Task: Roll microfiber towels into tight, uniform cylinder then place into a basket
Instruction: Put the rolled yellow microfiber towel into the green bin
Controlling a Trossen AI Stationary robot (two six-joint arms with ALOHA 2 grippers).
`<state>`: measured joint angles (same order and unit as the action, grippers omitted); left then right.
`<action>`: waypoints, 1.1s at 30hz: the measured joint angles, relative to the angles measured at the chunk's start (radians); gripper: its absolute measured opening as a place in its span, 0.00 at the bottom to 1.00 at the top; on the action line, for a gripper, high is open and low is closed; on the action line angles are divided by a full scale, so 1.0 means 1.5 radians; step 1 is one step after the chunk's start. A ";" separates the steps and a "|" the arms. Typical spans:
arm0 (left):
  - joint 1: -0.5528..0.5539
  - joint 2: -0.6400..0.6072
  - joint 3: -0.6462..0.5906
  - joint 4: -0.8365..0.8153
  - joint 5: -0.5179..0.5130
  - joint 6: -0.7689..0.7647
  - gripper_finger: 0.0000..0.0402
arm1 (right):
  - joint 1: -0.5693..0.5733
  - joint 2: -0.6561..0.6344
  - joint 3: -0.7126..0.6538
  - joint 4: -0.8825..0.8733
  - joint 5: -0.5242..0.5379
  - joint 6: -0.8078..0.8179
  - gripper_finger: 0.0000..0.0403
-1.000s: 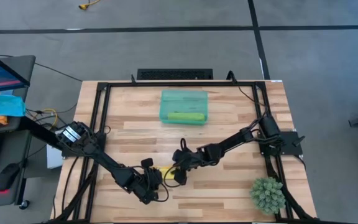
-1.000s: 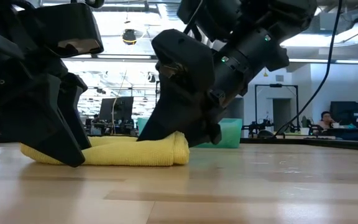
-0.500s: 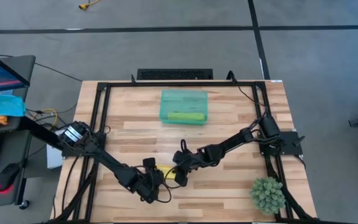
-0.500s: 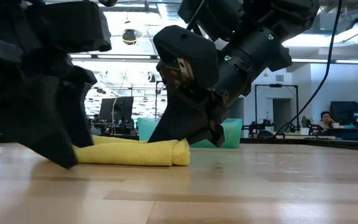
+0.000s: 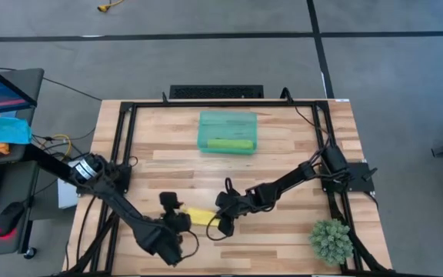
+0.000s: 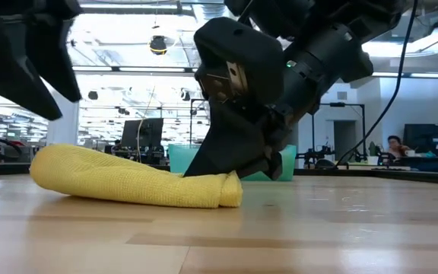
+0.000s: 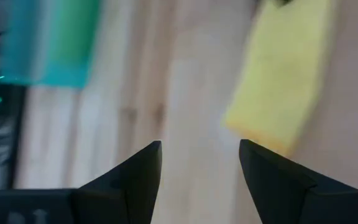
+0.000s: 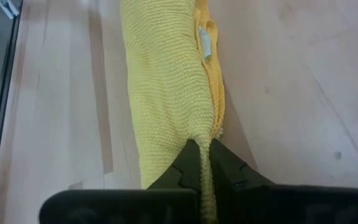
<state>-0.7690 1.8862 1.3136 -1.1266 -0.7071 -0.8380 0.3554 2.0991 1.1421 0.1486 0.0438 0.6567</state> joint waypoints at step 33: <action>-0.015 -0.322 -0.431 0.623 -0.053 -0.002 0.33 | -0.001 0.000 -0.001 0.005 0.004 -0.002 0.08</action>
<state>-0.7917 1.4025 0.6674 -0.1928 -0.7860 -0.8406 0.3538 2.0995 1.1404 0.1564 0.0496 0.6534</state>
